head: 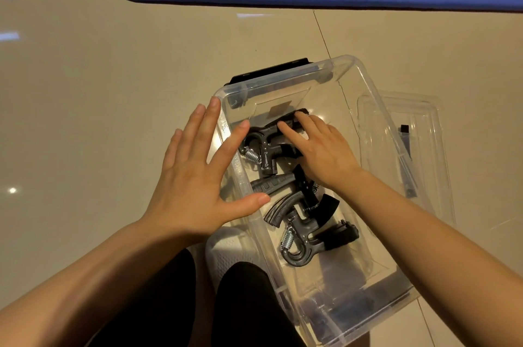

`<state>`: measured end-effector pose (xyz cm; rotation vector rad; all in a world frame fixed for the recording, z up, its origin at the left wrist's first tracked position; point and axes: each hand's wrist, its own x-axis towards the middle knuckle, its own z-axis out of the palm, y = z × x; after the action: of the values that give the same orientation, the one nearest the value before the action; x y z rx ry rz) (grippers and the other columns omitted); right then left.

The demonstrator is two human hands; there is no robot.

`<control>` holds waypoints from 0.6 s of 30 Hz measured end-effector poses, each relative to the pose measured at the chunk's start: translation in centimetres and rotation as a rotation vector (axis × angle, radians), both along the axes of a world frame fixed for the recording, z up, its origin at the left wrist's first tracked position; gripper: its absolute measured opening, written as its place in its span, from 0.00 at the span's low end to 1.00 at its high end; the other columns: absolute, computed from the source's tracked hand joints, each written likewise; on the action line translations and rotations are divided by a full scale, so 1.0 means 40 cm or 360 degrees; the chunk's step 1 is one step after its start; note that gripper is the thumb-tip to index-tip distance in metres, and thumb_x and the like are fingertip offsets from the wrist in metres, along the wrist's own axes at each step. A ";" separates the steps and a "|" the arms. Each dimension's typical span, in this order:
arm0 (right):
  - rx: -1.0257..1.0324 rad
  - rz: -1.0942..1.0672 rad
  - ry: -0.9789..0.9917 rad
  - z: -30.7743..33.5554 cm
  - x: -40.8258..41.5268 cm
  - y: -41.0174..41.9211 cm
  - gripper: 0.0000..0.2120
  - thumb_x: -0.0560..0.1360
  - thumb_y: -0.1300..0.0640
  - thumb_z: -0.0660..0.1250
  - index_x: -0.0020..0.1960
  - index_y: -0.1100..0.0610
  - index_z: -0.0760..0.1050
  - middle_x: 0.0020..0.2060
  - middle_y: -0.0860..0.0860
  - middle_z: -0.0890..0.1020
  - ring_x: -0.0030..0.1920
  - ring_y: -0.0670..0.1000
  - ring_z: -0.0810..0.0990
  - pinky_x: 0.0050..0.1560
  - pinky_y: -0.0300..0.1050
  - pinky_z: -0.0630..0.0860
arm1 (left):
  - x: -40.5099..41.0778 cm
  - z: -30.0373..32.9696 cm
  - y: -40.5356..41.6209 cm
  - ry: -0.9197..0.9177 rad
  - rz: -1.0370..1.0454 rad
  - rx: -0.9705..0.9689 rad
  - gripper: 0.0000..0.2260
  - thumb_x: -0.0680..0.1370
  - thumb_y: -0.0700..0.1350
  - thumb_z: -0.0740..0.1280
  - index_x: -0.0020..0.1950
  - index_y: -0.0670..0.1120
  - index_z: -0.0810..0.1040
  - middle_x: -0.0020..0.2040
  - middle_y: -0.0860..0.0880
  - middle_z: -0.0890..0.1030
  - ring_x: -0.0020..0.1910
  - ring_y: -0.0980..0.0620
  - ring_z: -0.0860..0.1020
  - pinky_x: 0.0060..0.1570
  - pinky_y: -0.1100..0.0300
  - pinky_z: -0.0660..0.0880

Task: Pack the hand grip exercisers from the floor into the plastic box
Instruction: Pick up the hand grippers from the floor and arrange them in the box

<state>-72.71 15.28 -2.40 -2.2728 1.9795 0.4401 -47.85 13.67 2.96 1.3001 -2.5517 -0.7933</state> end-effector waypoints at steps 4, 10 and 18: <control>0.0075 -0.0084 -0.0049 0.011 0.008 -0.004 0.38 0.69 0.64 0.68 0.75 0.52 0.57 0.71 0.61 0.63 0.69 0.63 0.63 0.63 0.56 0.67 | -0.002 -0.005 0.008 -0.0005 -0.0138 -0.0184 0.34 0.75 0.70 0.47 0.76 0.53 0.53 0.78 0.47 0.46 0.76 0.47 0.42 0.72 0.48 0.42; 0.0069 -0.0089 0.0111 -0.011 0.019 -0.032 0.41 0.60 0.60 0.75 0.70 0.53 0.63 0.64 0.61 0.69 0.65 0.64 0.67 0.60 0.59 0.68 | -0.003 -0.018 0.014 0.0101 -0.0164 -0.0165 0.31 0.77 0.67 0.48 0.75 0.51 0.58 0.78 0.47 0.51 0.76 0.47 0.43 0.68 0.50 0.52; 0.0153 -0.0032 0.0483 0.009 0.055 -0.011 0.41 0.64 0.50 0.71 0.72 0.56 0.56 0.67 0.58 0.65 0.66 0.65 0.64 0.62 0.63 0.65 | -0.003 -0.023 0.015 0.0148 -0.0119 -0.0143 0.30 0.76 0.67 0.49 0.73 0.53 0.61 0.77 0.49 0.52 0.76 0.49 0.43 0.64 0.49 0.57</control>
<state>-70.52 14.84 -2.05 -2.2356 2.0556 0.9059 -47.98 14.27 2.03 1.1202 -2.5437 -0.7254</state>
